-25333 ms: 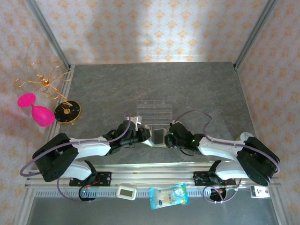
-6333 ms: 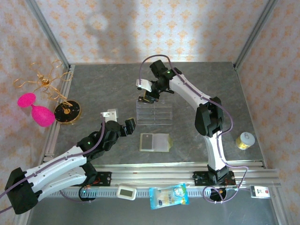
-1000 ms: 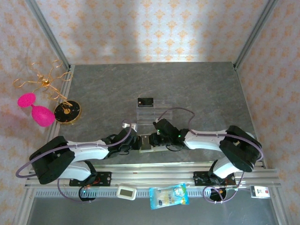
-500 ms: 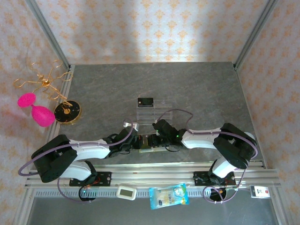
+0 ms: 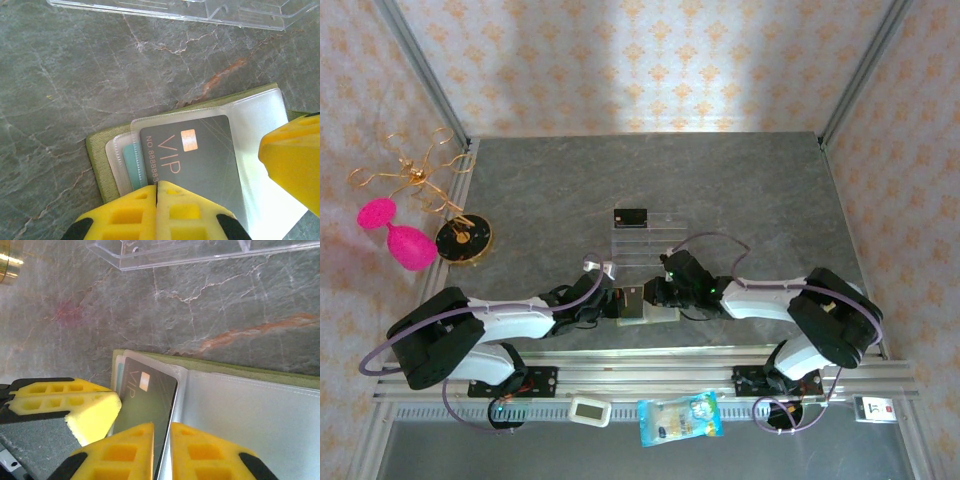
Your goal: Take the credit cards out of the card holder
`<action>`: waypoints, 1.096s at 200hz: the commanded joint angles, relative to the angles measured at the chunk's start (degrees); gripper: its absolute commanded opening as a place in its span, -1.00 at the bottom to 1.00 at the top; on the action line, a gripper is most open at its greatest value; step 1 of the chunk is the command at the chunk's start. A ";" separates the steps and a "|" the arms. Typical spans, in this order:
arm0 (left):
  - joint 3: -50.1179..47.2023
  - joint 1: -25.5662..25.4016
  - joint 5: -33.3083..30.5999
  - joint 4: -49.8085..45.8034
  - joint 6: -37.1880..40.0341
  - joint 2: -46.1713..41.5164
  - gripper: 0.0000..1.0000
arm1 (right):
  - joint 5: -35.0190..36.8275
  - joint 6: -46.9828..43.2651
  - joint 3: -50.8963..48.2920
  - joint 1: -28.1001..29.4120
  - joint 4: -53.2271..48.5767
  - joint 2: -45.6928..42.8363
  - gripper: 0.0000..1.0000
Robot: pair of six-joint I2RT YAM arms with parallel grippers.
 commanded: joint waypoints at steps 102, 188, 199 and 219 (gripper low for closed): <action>-1.43 0.44 1.55 -1.08 0.80 0.96 -1.00 | -3.64 0.92 2.12 0.43 3.20 5.60 -0.75; -1.25 -0.09 1.73 -1.08 0.76 0.66 -1.00 | -3.24 -0.44 3.70 2.03 2.19 6.86 -0.64; -1.39 -0.09 1.67 -1.23 0.64 0.41 -1.00 | -3.37 -0.68 3.66 2.03 1.93 6.70 -0.63; -1.43 -0.09 1.86 -0.99 0.62 0.40 -0.99 | -4.21 -0.97 3.45 2.10 1.93 7.23 -0.52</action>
